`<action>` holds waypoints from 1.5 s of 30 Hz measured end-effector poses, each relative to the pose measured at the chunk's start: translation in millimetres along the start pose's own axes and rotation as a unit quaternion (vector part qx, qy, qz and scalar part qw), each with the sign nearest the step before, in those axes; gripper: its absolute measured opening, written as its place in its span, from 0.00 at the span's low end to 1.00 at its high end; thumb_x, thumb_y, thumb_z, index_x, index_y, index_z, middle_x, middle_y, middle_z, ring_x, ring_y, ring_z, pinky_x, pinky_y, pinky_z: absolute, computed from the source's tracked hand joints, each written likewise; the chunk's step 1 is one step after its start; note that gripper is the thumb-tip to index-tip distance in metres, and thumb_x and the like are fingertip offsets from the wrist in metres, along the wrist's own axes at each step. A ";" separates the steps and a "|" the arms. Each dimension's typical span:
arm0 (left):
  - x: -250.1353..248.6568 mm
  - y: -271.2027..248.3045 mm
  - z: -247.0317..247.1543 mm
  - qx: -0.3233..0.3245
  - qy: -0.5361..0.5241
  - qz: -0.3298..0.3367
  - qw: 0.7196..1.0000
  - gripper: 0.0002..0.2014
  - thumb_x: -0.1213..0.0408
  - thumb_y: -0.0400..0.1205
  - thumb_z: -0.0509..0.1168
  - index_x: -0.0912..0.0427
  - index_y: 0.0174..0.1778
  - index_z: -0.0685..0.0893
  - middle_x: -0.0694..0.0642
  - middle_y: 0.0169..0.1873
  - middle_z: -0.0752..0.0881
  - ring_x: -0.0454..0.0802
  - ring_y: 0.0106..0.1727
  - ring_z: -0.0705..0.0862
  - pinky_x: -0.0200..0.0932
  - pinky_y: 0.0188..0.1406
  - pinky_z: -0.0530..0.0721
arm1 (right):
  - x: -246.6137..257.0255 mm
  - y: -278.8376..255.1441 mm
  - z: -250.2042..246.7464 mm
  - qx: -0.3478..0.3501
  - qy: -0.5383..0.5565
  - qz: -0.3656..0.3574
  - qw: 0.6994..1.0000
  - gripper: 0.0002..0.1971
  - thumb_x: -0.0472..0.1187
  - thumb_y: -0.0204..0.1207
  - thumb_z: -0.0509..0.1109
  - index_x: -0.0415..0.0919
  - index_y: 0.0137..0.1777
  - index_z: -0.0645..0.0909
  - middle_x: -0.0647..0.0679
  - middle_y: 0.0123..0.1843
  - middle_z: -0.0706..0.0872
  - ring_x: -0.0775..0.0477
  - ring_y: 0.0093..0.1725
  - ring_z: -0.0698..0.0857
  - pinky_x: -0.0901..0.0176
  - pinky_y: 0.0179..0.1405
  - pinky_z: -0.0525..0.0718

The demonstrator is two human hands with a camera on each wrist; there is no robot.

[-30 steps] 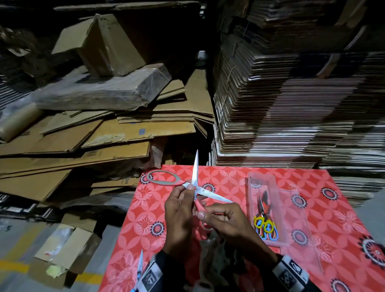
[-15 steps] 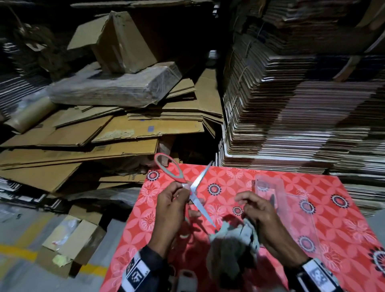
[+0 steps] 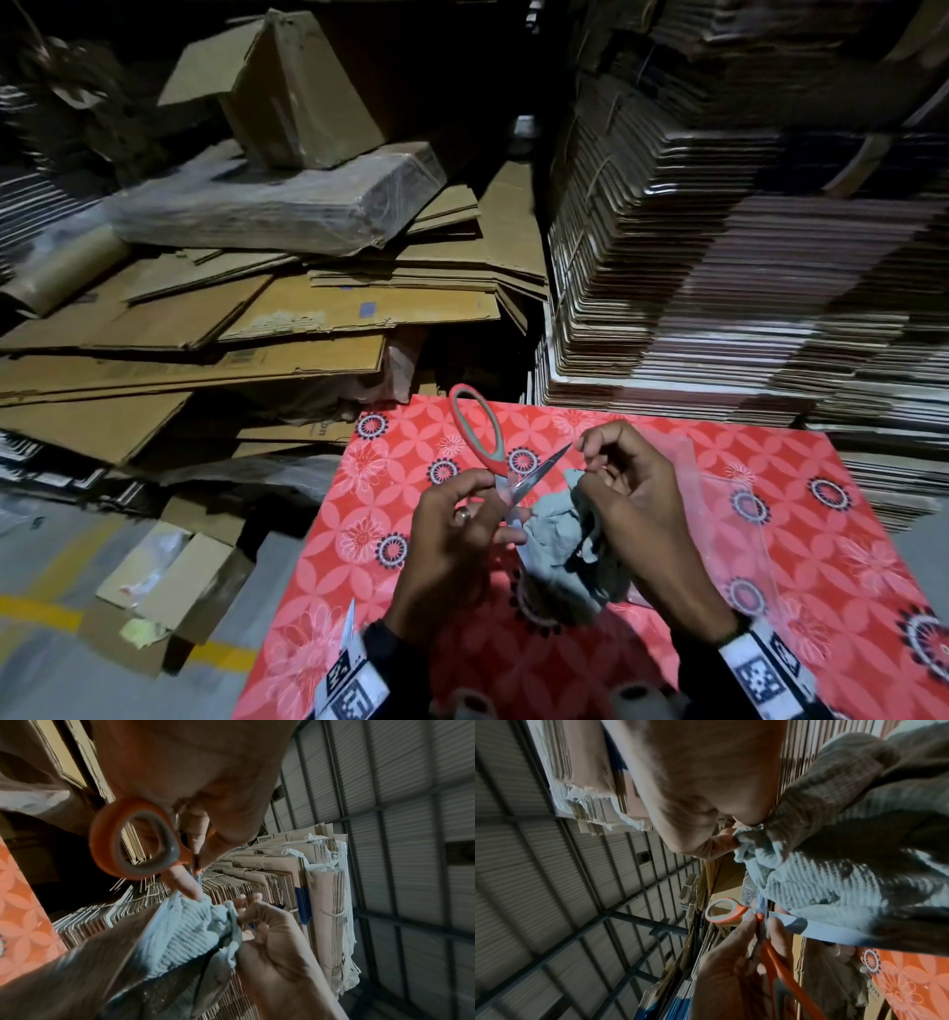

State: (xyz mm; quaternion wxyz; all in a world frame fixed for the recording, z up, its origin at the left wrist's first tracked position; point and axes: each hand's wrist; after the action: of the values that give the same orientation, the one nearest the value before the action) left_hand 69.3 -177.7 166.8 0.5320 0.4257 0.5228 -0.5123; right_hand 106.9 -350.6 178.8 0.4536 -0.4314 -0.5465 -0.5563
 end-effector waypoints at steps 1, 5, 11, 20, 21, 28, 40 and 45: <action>1.6 0.1 -1.3 0.004 0.007 0.000 1.000 0.08 0.68 0.88 0.70 0.71 0.49 0.88 0.62 0.42 0.91 0.55 0.36 0.93 0.45 0.38 0.86 | 0.3 -1.0 1.0 0.004 0.003 -0.004 1.000 0.24 0.11 0.70 0.63 0.44 0.41 0.78 0.54 0.32 0.76 0.53 0.29 0.70 0.62 0.27 0.71; 5.0 0.2 -1.0 -0.009 0.018 0.001 1.000 0.05 0.69 0.86 0.72 0.69 0.50 0.90 0.52 0.38 0.91 0.52 0.31 0.90 0.57 0.39 0.83 | -0.1 -6.5 8.4 0.021 0.025 -0.034 0.999 0.24 0.17 0.71 0.69 0.53 0.35 0.80 0.48 0.38 0.80 0.50 0.32 0.75 0.61 0.29 0.74; -1.1 -2.1 4.9 0.000 -0.003 0.010 1.000 0.06 0.76 0.88 0.67 0.70 0.50 0.90 0.53 0.34 0.88 0.52 0.28 0.89 0.34 0.21 0.77 | -1.0 -19.0 22.2 -0.018 -0.012 -0.071 0.997 0.20 0.19 0.69 0.82 0.46 0.35 0.81 0.43 0.46 0.80 0.45 0.45 0.85 0.61 0.46 0.87; -2.3 -1.6 5.7 -0.043 -0.031 0.076 0.996 0.04 0.72 0.86 0.71 0.64 0.48 0.91 0.59 0.27 0.88 0.52 0.26 0.87 0.36 0.24 0.77 | -11.6 -22.4 21.9 -0.063 -0.288 -0.308 0.905 0.07 0.27 0.75 0.82 0.38 0.50 0.94 0.50 0.50 0.93 0.55 0.51 0.91 0.62 0.55 0.87; -3.0 -0.4 6.3 -0.047 -0.030 0.088 0.995 0.03 0.71 0.85 0.72 0.65 0.47 0.92 0.59 0.28 0.88 0.50 0.25 0.87 0.35 0.24 0.78 | -13.1 -22.9 22.5 -0.056 -0.307 -0.343 0.886 0.06 0.27 0.77 0.80 0.35 0.51 0.94 0.47 0.52 0.94 0.50 0.53 0.91 0.56 0.57 0.88; -8.6 2.7 7.8 -0.050 -0.021 0.142 0.988 0.06 0.69 0.82 0.70 0.60 0.44 0.93 0.56 0.28 0.88 0.53 0.23 0.85 0.35 0.25 0.80 | -21.8 -31.2 27.1 -0.060 -0.286 -0.288 0.912 0.13 0.28 0.78 0.78 0.38 0.60 0.93 0.46 0.56 0.89 0.52 0.52 0.88 0.63 0.52 0.85; -7.2 -2.3 8.3 -0.091 0.118 0.216 0.965 0.13 0.69 0.80 0.67 0.60 0.28 0.86 0.46 0.24 0.78 0.36 0.25 0.79 0.25 0.27 0.72 | -7.8 -15.0 12.9 -0.089 -0.288 -0.247 0.921 0.10 0.29 0.74 0.83 0.43 0.51 0.96 0.54 0.46 0.90 0.66 0.46 0.86 0.75 0.49 0.79; -2.4 4.8 5.2 -0.094 0.152 0.239 0.954 0.14 0.59 0.81 0.67 0.63 0.32 0.86 0.51 0.27 0.79 0.45 0.30 0.79 0.44 0.32 0.76 | -0.8 -23.6 21.1 -0.069 -0.281 -0.242 0.926 0.07 0.30 0.76 0.79 0.41 0.49 0.95 0.54 0.46 0.90 0.66 0.47 0.86 0.77 0.48 0.78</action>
State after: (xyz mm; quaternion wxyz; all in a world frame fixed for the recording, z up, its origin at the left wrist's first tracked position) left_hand 74.8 -182.0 169.2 0.5908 0.5594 0.5259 -0.2479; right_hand 83.7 -329.7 173.5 0.1019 -0.4550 -0.6995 -0.5415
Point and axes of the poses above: each hand's wrist, its own y-axis towards the middle knuckle, its own z-axis out of the palm, x = y × z
